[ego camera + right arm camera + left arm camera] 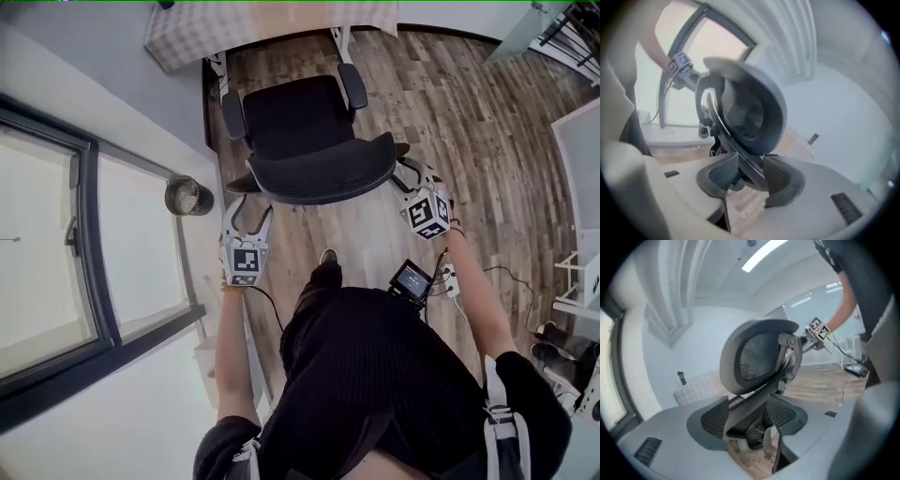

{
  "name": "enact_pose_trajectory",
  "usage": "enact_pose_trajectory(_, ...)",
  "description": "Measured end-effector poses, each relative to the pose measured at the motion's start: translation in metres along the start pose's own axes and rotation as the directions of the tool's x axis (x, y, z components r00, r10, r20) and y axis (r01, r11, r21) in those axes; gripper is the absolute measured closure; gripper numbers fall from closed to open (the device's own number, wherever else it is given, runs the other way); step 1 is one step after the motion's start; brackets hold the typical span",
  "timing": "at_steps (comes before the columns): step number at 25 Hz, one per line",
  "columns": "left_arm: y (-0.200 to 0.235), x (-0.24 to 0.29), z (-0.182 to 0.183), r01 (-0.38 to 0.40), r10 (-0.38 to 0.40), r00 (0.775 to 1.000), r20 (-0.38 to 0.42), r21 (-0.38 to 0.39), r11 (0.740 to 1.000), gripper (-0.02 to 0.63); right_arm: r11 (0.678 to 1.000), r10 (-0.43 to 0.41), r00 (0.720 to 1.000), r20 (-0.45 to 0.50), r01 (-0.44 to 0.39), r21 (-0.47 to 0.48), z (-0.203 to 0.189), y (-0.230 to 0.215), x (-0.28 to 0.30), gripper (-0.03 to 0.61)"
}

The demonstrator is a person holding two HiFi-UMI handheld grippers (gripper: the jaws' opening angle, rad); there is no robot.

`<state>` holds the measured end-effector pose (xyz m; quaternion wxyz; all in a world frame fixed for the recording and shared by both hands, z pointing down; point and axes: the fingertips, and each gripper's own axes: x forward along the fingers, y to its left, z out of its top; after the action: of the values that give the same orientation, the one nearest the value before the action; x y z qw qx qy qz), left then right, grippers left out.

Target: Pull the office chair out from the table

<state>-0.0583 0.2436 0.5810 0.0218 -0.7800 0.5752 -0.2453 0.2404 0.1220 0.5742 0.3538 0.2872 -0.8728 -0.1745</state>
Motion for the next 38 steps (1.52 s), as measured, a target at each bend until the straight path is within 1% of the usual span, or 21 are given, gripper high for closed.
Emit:
enact_pose_trajectory(2,0.004,-0.021,0.011,-0.048,0.054,0.997,0.046,-0.110,0.993,0.382,0.988,-0.024,0.998,0.059,0.015,0.155,0.009,0.001,-0.022,0.402)
enact_pose_trajectory(4,0.007,-0.038,0.028,-0.088,0.105,0.991,0.086,-0.179,0.980,0.382,0.962,-0.068,0.991,0.116,0.034,0.273,0.023,-0.002,-0.042,0.408)
enact_pose_trajectory(6,0.011,-0.050,0.051,-0.119,0.150,0.981,0.124,-0.231,0.966,0.382,0.934,-0.128,0.977,0.171,0.060,0.353,0.043,-0.009,-0.061,0.414)
enact_pose_trajectory(8,0.017,-0.058,0.084,-0.132,0.183,0.966,0.182,-0.261,0.956,0.382,0.916,-0.178,0.958,0.226,0.078,0.393,0.068,-0.019,-0.076,0.414)
enact_pose_trajectory(12,0.020,-0.061,0.148,-0.128,0.200,0.936,0.290,-0.250,0.960,0.382,0.915,-0.212,0.918,0.335,0.066,0.397,0.122,-0.031,-0.089,0.416)
enact_pose_trajectory(13,0.022,-0.060,0.162,-0.128,0.203,0.928,0.313,-0.243,0.962,0.393,0.915,-0.215,0.909,0.358,0.060,0.398,0.135,-0.033,-0.089,0.416)
enact_pose_trajectory(14,0.024,-0.057,0.175,-0.130,0.206,0.920,0.334,-0.237,0.963,0.422,0.915,-0.221,0.898,0.380,0.056,0.401,0.148,-0.036,-0.089,0.422)
enact_pose_trajectory(16,0.029,-0.050,0.198,-0.133,0.213,0.906,0.367,-0.230,0.964,0.426,0.914,-0.238,0.876,0.420,0.055,0.402,0.176,-0.041,-0.085,0.425)
enact_pose_trajectory(17,0.030,-0.048,0.208,-0.136,0.218,0.899,0.379,-0.231,0.964,0.426,0.914,-0.248,0.865,0.435,0.060,0.401,0.188,-0.043,-0.083,0.431)
enact_pose_trajectory(19,0.025,-0.044,0.223,-0.145,0.231,0.889,0.395,-0.235,0.961,0.426,0.914,-0.262,0.851,0.454,0.068,0.399,0.207,-0.041,-0.083,0.491)
enact_pose_trajectory(21,0.017,-0.041,0.234,-0.163,0.249,0.881,0.403,-0.236,0.958,0.426,0.917,-0.260,0.838,0.480,0.059,0.394,0.222,-0.037,-0.085,0.493)
enact_pose_trajectory(24,0.004,-0.042,0.255,-0.176,0.273,0.855,0.440,-0.247,0.953,0.426,0.917,-0.274,0.809,0.520,0.056,0.396,0.240,-0.033,-0.091,0.494)
enact_pose_trajectory(25,-0.001,-0.043,0.257,-0.177,0.277,0.852,0.445,-0.252,0.951,0.426,0.913,-0.289,0.798,0.528,0.063,0.404,0.245,-0.031,-0.093,0.494)
enact_pose_trajectory(27,-0.013,-0.043,0.257,-0.175,0.275,0.853,0.444,-0.252,0.952,0.426,0.899,-0.328,0.782,0.530,0.085,0.430,0.249,-0.026,-0.098,0.499)
enact_pose_trajectory(29,-0.022,-0.042,0.254,-0.172,0.269,0.859,0.435,-0.251,0.953,0.426,0.877,-0.363,0.778,0.514,0.098,0.471,0.248,-0.020,-0.100,0.502)
enact_pose_trajectory(31,-0.025,-0.043,0.248,-0.177,0.280,0.862,0.422,-0.266,0.948,0.485,0.856,-0.382,0.777,0.501,0.094,0.508,0.247,-0.014,-0.099,0.511)
enact_pose_trajectory(32,-0.025,-0.044,0.245,-0.184,0.290,0.861,0.418,-0.277,0.943,0.495,0.846,-0.391,0.774,0.497,0.091,0.525,0.248,-0.011,-0.098,0.526)
enact_pose_trajectory(33,-0.024,-0.046,0.242,-0.191,0.302,0.858,0.416,-0.286,0.939,0.536,0.836,-0.401,0.771,0.495,0.087,0.542,0.249,-0.007,-0.098,0.536)
enact_pose_trajectory(34,-0.024,-0.048,0.240,-0.197,0.311,0.854,0.417,-0.293,0.936,0.546,0.829,-0.407,0.768,0.494,0.082,0.554,0.251,-0.002,-0.097,0.572)
enact_pose_trajectory(36,-0.027,-0.049,0.238,-0.205,0.321,0.850,0.418,-0.299,0.932,0.548,0.830,-0.399,0.769,0.499,0.073,0.553,0.253,0.011,-0.096,0.572)
enact_pose_trajectory(38,-0.032,-0.048,0.237,-0.211,0.328,0.849,0.414,-0.303,0.929,0.571,0.837,-0.381,0.779,0.498,0.062,0.543,0.252,0.020,-0.094,0.572)
